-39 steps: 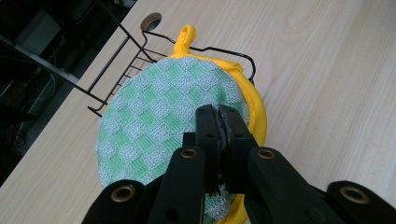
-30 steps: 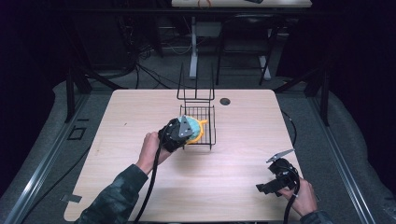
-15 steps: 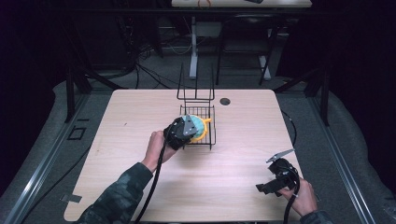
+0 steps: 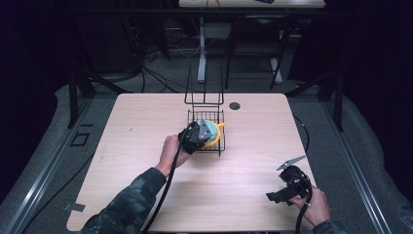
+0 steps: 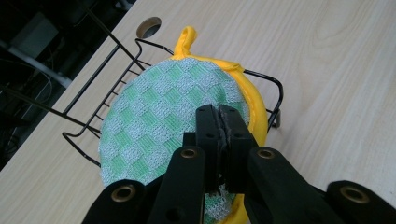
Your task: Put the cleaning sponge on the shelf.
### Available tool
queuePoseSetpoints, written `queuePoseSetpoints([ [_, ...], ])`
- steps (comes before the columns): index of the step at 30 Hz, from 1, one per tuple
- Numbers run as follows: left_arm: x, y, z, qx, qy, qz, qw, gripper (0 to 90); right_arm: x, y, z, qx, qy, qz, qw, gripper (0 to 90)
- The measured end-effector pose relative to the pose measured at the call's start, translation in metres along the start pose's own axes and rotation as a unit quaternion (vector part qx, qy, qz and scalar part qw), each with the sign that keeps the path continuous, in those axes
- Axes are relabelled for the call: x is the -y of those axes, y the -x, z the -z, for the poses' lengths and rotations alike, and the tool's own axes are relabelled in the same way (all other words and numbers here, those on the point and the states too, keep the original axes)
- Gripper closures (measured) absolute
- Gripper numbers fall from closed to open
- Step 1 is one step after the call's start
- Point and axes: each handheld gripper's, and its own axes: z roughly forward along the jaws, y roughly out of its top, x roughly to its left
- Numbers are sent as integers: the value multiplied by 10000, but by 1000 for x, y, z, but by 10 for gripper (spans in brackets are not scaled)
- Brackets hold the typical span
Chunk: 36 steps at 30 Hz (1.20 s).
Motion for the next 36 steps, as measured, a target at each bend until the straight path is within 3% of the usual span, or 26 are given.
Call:
queuePoseSetpoints([
  [8,-2,1,-10,-73,23,21,10000,878,0,0,0,-25,30,-22,10000,12],
  [14,2,-3,-18,36,-17,140,9999,877,0,-2,0,-26,16,-3,10000,12],
  [30,4,-4,-32,75,-12,260,9996,877,0,-2,0,-37,9,-14,10000,12],
  [36,7,-6,-38,80,-90,230,9997,877,0,0,0,-40,-10,0,10000,12],
])
